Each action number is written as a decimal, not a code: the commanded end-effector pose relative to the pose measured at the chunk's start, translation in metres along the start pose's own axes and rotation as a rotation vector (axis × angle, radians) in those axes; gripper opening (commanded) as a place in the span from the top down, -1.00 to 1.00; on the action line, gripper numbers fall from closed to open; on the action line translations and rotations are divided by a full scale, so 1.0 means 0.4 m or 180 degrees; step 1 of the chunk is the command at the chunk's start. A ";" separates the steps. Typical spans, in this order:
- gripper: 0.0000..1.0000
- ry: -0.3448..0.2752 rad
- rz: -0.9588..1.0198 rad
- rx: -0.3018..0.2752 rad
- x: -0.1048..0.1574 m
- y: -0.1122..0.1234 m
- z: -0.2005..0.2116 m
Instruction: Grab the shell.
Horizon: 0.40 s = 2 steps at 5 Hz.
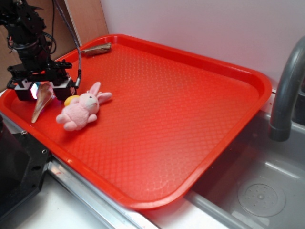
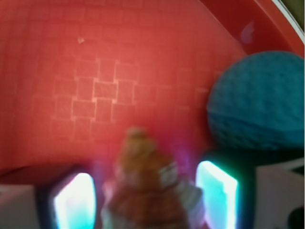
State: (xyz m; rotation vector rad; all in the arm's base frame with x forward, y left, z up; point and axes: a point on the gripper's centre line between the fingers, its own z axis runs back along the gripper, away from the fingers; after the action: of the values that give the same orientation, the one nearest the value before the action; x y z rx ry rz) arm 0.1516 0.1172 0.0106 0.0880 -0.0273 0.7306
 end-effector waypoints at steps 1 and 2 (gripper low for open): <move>1.00 -0.0071 -0.0527 -0.0258 -0.005 -0.013 0.149; 1.00 -0.0331 -0.1295 -0.0629 -0.005 -0.089 0.280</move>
State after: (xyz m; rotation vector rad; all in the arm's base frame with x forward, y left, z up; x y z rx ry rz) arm 0.1812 0.0703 0.1084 -0.0629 -0.1332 0.3273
